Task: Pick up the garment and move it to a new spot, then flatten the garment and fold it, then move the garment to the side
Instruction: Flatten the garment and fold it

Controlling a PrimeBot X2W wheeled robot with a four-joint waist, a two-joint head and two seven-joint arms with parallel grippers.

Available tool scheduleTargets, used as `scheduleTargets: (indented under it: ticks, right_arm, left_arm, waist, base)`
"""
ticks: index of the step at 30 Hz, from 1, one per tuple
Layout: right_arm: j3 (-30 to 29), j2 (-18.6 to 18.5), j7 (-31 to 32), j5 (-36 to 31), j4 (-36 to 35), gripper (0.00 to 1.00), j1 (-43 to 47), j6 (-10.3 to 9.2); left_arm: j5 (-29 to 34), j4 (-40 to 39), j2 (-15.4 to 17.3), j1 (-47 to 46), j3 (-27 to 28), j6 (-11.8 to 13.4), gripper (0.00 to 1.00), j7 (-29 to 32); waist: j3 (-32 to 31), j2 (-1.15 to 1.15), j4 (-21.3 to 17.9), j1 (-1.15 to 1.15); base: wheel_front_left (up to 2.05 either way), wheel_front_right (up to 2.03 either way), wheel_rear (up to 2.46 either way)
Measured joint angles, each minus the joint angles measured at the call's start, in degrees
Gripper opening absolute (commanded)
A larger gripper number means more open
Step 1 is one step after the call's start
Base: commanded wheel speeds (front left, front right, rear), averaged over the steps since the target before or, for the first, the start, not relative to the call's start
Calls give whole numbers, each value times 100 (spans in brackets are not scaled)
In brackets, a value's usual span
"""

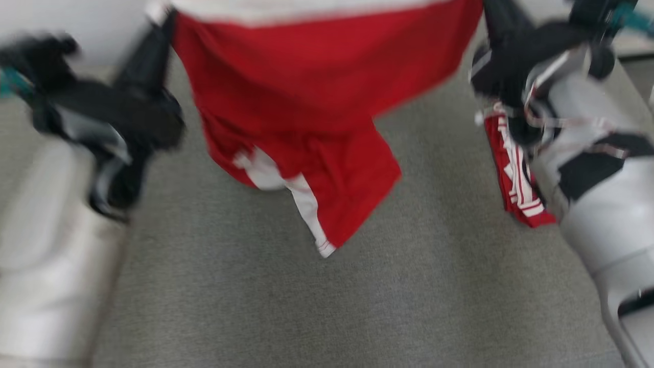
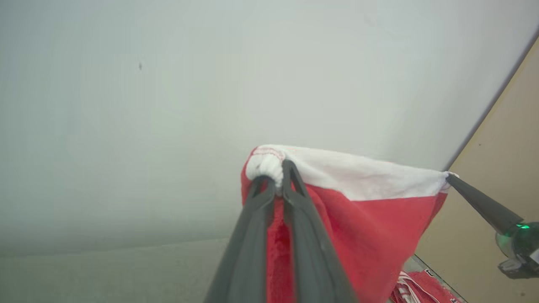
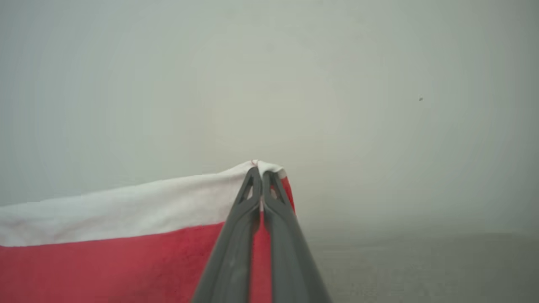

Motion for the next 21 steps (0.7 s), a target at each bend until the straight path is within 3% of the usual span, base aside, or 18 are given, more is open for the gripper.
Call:
scheduleTargets:
  ticks: [4,8,12,17,21]
  right_arm:
    - [-155,166,-215,-100,186,0,-948,0]
    - [-488,151,-412,-377,252,0,-1930,0]
    - [-1248,81,-446,-936,-129,0,-2528,3]
    - [-2396,220,-446,-2042,-1158,0,-2532,9]
    - [-2619,486,-453,-2744,-1496,0,-2053,9]
  left_arm:
    - [3,43,339,-964,232,63,0,187]
    - [48,-65,448,-1936,468,238,0,80]
    - [252,-48,494,-2696,549,259,0,-337]
    - [323,-24,318,-3127,668,278,0,-843]
    - [300,156,277,-2981,799,207,0,-1016]
  waist:
    - [470,0,-147,1]
    - [962,0,-274,1]
    - [1433,1,-360,2]
    - [1905,0,-403,2]
    - [2151,1,-387,2]
  base:
    - [0,0,0]
    - [0,0,0]
    - [0,0,0]
    - [0,0,0]
    - [0,0,0]
